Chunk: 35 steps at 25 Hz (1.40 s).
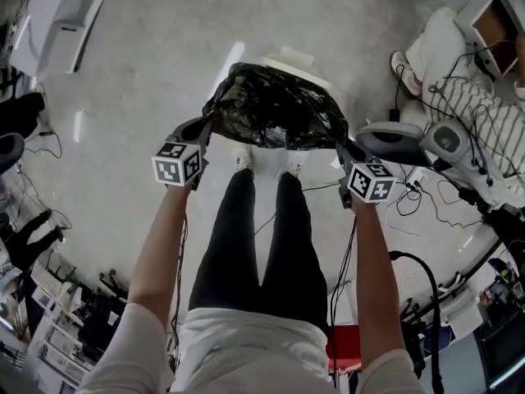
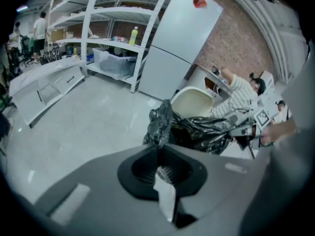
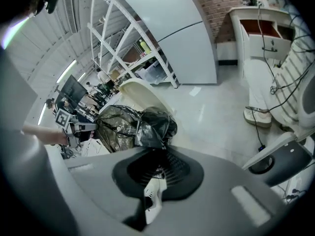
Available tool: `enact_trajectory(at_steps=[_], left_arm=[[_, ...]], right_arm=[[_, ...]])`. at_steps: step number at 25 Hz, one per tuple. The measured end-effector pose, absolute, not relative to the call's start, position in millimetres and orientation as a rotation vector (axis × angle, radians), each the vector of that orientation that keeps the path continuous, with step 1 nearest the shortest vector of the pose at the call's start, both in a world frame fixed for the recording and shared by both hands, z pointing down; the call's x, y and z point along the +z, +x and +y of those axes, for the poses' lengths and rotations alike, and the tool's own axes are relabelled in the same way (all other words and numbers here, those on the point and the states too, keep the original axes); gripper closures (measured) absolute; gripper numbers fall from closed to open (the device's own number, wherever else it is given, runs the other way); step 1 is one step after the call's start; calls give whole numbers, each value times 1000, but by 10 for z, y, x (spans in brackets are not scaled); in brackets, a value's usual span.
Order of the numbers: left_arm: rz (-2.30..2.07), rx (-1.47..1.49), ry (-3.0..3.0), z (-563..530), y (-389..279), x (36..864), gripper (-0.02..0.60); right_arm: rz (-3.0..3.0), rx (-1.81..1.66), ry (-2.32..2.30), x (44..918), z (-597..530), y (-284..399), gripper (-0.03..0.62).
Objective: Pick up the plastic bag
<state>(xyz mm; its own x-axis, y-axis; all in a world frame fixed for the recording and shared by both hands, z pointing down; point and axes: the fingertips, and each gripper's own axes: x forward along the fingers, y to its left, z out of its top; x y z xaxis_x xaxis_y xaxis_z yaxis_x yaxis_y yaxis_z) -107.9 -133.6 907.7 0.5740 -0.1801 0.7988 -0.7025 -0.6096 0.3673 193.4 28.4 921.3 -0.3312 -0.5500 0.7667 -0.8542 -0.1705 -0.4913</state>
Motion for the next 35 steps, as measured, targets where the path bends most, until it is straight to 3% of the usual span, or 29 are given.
enact_trajectory(at_steps=[22,35], left_arm=[[-676,922,2316,-823,-898,6624,577],[-879,762,2318,-472,-1089,5560,575]], right_arm=[[-1942,1347,1642,7031,533,1647,591],[-2153,1128,1447,5976,587,1485,591]])
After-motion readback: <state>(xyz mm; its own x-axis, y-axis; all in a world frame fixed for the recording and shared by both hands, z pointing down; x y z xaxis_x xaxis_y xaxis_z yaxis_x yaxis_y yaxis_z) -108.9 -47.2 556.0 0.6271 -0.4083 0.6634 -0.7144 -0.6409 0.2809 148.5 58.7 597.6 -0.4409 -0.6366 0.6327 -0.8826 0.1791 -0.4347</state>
